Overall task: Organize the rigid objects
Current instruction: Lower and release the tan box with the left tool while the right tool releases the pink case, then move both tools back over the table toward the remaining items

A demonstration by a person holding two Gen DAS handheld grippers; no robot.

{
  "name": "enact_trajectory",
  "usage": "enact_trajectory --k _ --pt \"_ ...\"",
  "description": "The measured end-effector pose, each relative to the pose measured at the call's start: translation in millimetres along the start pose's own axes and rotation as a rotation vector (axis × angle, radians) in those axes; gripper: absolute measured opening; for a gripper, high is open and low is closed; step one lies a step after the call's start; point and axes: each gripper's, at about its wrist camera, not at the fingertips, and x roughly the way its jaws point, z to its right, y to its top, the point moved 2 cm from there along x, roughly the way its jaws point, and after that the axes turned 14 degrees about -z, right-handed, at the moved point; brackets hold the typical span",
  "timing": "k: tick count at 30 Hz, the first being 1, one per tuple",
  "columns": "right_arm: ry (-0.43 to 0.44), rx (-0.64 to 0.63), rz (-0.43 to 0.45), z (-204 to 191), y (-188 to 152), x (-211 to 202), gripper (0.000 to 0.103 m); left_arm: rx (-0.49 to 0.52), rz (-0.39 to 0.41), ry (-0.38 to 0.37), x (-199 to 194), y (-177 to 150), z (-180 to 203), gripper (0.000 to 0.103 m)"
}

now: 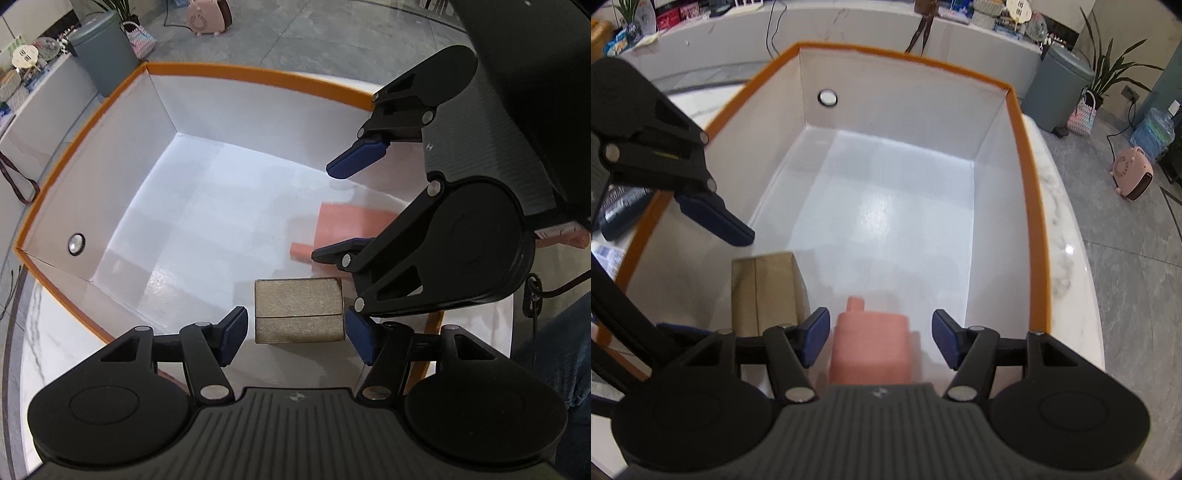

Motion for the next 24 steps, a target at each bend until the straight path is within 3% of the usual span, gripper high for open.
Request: enact_trajectory --k 2,20,24 --pt "-0.006 0.005 0.015 0.7 0.9 -4.6 0.067 -0.010 0.018 0.001 -5.0 -3.7 -1.0 0.071" --pt "-0.029 0.012 0.123 -18.4 13.2 -43.1 0.067 -0.069 0.145 0.062 -72.7 -50.0 1.2 0.072" --pt "-0.042 0.050 0.194 -20.6 16.3 -55.6 0.067 -0.144 0.240 0.092 -84.7 -66.9 -1.7 0.074"
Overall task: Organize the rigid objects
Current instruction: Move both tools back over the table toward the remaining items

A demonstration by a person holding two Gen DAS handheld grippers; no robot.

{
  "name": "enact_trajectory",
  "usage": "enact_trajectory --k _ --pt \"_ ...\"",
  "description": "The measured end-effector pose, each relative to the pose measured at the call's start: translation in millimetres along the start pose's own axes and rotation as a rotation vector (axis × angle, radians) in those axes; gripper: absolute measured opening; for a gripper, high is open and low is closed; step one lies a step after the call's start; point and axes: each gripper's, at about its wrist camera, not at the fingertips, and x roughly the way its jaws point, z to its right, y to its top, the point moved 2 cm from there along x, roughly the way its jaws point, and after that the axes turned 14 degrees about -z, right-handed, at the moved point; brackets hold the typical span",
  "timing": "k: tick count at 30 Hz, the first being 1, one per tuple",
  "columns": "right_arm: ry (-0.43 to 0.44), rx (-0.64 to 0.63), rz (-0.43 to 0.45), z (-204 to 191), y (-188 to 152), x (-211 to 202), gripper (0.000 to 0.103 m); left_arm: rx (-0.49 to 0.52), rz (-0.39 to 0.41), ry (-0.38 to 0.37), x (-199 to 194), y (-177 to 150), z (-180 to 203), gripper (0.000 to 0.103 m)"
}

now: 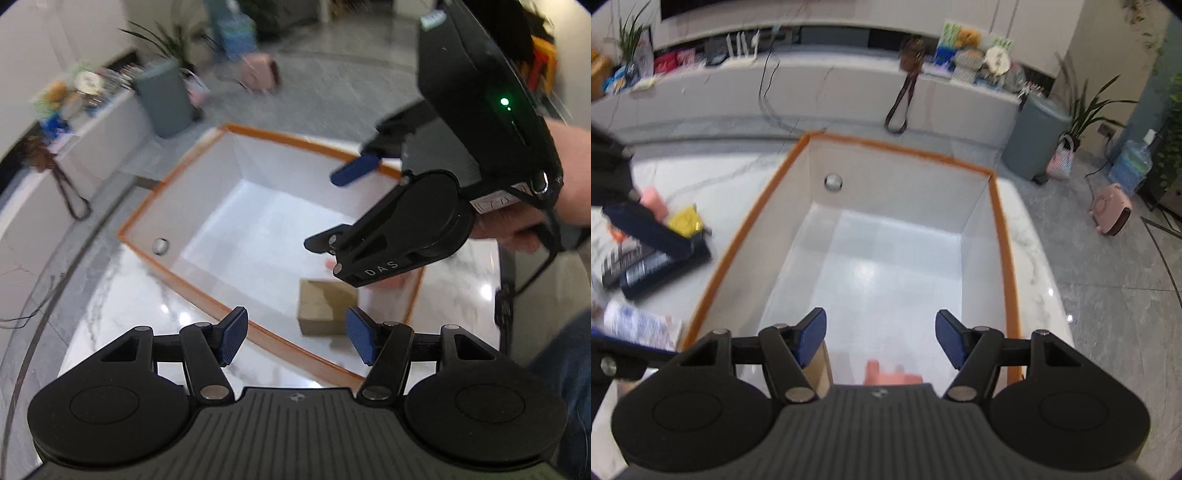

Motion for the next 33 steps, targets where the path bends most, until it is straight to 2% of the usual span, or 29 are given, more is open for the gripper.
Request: enact_trajectory --k 6,14,21,28,33 --pt "0.030 0.057 0.092 -2.9 9.4 -16.6 0.067 -0.108 0.083 0.038 -8.6 -25.5 -6.6 0.074" --pt "0.043 0.021 0.115 -22.5 11.5 -19.9 0.067 -0.233 0.139 0.094 -24.5 -65.4 -13.3 0.074" --pt "0.059 -0.015 0.164 -41.2 7.6 -27.5 0.067 -0.378 0.162 0.139 -35.4 -126.2 -18.9 0.076" --pt "0.097 -0.057 0.221 -72.7 3.1 -38.7 0.067 -0.506 0.119 0.137 -33.7 -186.7 -19.6 0.078" --pt "0.118 -0.155 0.261 -114.2 -2.1 -45.9 0.067 -0.482 0.075 0.175 -21.6 -215.5 -10.6 0.078"
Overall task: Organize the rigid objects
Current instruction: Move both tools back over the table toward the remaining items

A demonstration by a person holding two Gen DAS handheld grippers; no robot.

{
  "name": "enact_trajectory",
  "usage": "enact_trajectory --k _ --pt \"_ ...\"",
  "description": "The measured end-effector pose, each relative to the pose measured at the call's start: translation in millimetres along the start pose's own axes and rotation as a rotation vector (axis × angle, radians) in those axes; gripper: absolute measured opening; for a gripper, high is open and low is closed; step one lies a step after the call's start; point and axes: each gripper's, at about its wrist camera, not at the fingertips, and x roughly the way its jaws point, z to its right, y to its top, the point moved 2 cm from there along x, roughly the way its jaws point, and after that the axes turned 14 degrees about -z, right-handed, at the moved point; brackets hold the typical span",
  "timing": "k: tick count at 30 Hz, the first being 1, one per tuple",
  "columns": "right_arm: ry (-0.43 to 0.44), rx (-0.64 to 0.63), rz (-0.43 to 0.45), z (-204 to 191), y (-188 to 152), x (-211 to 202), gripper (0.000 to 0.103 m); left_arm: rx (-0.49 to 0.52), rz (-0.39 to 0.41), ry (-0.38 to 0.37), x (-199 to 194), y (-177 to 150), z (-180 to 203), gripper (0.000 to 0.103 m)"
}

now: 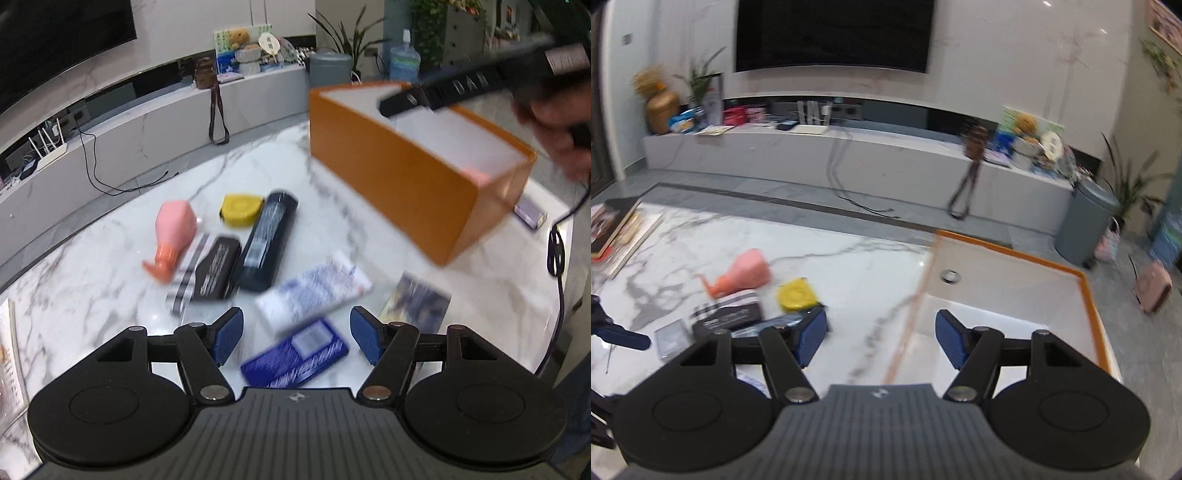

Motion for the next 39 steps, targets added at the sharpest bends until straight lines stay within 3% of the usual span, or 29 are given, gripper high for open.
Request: enact_trajectory --k 5,10,16,20,25,35,39 --pt "0.020 -0.140 -0.015 -50.6 -4.0 10.4 0.068 0.047 -0.018 0.031 8.8 -22.7 -3.6 0.078" --pt "0.034 -0.260 -0.062 -87.9 -11.2 27.4 0.068 -0.004 -0.003 0.059 13.9 -30.7 -27.5 0.078" --pt "0.037 -0.329 -0.152 -98.9 -28.0 49.1 0.068 -0.039 0.007 0.090 27.1 -31.4 -56.6 0.079" --pt "0.032 -0.337 -0.183 -102.6 -34.5 62.7 0.068 -0.067 0.014 0.069 37.4 -27.9 -65.5 0.079" --pt "0.060 -0.198 -0.195 -103.0 -24.5 81.4 0.079 -0.119 0.030 0.046 46.4 -25.1 -72.7 0.081" --pt "0.142 0.208 -0.249 -100.2 -8.2 126.1 0.080 -0.093 0.031 0.020 64.0 -15.9 -71.4 0.081" --pt "0.149 0.306 -0.255 -101.0 -4.2 142.7 0.080 -0.106 0.036 0.018 65.8 -15.6 -74.7 0.080"
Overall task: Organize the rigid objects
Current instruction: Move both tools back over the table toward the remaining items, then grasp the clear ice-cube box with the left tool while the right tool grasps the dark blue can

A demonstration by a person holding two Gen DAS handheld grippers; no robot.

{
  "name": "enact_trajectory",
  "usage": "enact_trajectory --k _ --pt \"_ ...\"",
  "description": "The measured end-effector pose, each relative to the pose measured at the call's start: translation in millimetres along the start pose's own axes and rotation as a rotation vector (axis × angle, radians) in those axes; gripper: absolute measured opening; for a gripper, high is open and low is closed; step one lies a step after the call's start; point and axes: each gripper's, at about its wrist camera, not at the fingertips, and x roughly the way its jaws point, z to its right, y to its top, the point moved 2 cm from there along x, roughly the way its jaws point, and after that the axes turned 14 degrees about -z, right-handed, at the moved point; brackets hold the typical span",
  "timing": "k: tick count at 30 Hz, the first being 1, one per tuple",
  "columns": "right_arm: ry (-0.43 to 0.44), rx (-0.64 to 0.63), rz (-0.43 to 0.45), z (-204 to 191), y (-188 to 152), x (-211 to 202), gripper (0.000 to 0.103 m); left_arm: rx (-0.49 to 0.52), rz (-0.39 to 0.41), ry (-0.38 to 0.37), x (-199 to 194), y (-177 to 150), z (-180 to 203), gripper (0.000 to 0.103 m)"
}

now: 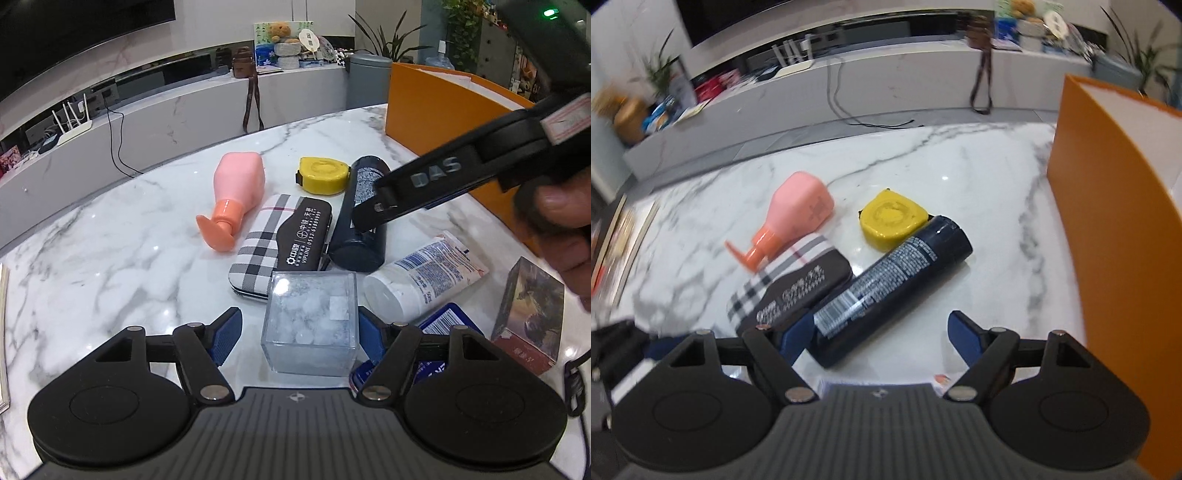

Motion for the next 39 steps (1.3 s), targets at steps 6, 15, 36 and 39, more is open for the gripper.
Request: enact_trajectory --k 6,15,36,39 --pt "-0.036 0.050 0.019 -4.7 12.9 18.1 0.080 0.011 0.004 0.003 -2.6 -2.3 -1.1 0.079" --pt "-0.133 -0.262 -0.047 -11.6 19.5 23.7 0.074 0.040 0.015 0.051 -7.9 -3.5 -6.2 0.079" --pt "-0.158 -0.165 0.100 13.2 5.3 26.0 0.056 -0.017 0.025 0.021 6.0 -4.9 -7.2 0.063" --pt "-0.153 -0.169 0.100 12.8 6.1 26.1 0.053 -0.024 0.026 0.011 4.2 -5.0 -8.4 0.057"
